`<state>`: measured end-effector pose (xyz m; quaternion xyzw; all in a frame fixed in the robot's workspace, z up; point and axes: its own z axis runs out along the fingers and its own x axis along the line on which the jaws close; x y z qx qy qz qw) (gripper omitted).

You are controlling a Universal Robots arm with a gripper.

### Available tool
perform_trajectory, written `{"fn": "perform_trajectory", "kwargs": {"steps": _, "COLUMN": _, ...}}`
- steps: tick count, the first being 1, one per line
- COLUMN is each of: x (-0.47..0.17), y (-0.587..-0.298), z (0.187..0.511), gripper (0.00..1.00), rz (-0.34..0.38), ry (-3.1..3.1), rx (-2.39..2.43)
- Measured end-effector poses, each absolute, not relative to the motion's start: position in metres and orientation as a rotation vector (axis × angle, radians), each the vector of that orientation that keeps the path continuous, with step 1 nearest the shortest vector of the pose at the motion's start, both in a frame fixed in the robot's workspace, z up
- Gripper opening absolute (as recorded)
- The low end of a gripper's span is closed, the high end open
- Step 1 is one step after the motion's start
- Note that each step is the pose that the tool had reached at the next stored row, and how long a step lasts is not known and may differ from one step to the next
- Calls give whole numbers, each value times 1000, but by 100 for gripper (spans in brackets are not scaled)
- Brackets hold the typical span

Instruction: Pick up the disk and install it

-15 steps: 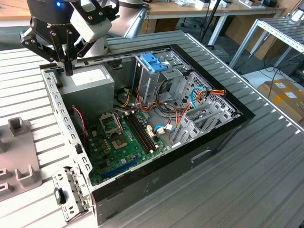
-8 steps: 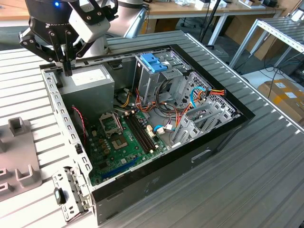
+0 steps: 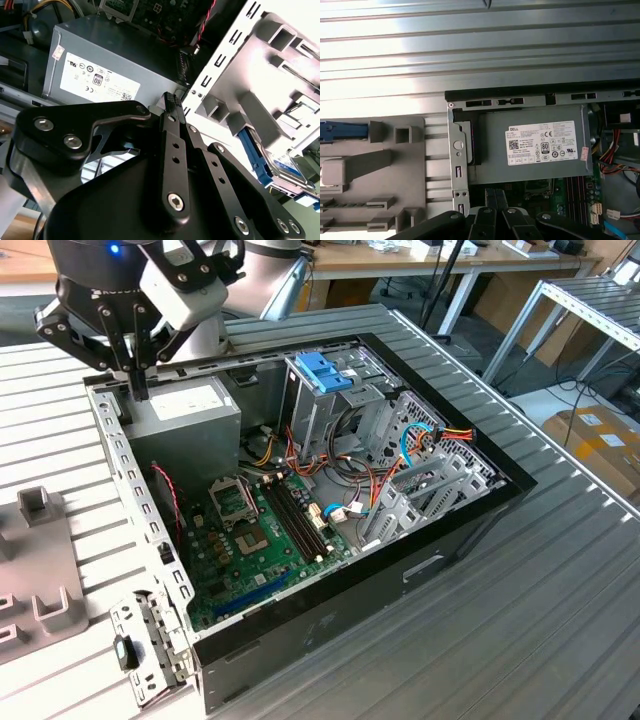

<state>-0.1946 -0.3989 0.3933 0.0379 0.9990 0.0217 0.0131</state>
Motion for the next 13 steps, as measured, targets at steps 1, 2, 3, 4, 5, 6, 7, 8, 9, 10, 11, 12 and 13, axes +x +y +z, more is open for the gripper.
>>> {"fn": "perform_trajectory", "kwargs": {"steps": 1, "x": -195, "y": -399, "z": 393, "gripper": 11, "rz": 68, "ry": 3112, "rx": 118}}
{"fn": "perform_trajectory", "kwargs": {"steps": 2, "x": -195, "y": -399, "z": 393, "gripper": 11, "rz": 68, "ry": 3112, "rx": 118}}
{"fn": "perform_trajectory", "kwargs": {"steps": 3, "x": -195, "y": -399, "z": 393, "gripper": 11, "rz": 68, "ry": 3112, "rx": 118}}
{"fn": "perform_trajectory", "kwargs": {"steps": 4, "x": -196, "y": -399, "z": 393, "gripper": 11, "rz": 68, "ry": 3113, "rx": 118}}
{"fn": "perform_trajectory", "kwargs": {"steps": 5, "x": -196, "y": -399, "z": 393, "gripper": 11, "rz": 68, "ry": 3113, "rx": 118}}
{"fn": "perform_trajectory", "kwargs": {"steps": 6, "x": -196, "y": -399, "z": 393, "gripper": 11, "rz": 68, "ry": 3112, "rx": 118}}
{"fn": "perform_trajectory", "kwargs": {"steps": 7, "x": -197, "y": -399, "z": 393, "gripper": 11, "rz": 68, "ry": 3112, "rx": 118}}
{"fn": "perform_trajectory", "kwargs": {"steps": 8, "x": -197, "y": -399, "z": 393, "gripper": 11, "rz": 68, "ry": 3112, "rx": 118}}
{"fn": "perform_trajectory", "kwargs": {"steps": 9, "x": -197, "y": -399, "z": 393, "gripper": 11, "rz": 68, "ry": 3112, "rx": 118}}
{"fn": "perform_trajectory", "kwargs": {"steps": 10, "x": -198, "y": -399, "z": 393, "gripper": 11, "rz": 68, "ry": 3113, "rx": 118}}
{"fn": "perform_trajectory", "kwargs": {"steps": 11, "x": -198, "y": -399, "z": 393, "gripper": 11, "rz": 68, "ry": 3112, "rx": 118}}
{"fn": "perform_trajectory", "kwargs": {"steps": 12, "x": -198, "y": -399, "z": 393, "gripper": 11, "rz": 68, "ry": 3112, "rx": 118}}
{"fn": "perform_trajectory", "kwargs": {"steps": 13, "x": -199, "y": -399, "z": 393, "gripper": 11, "rz": 68, "ry": 3112, "rx": 118}}
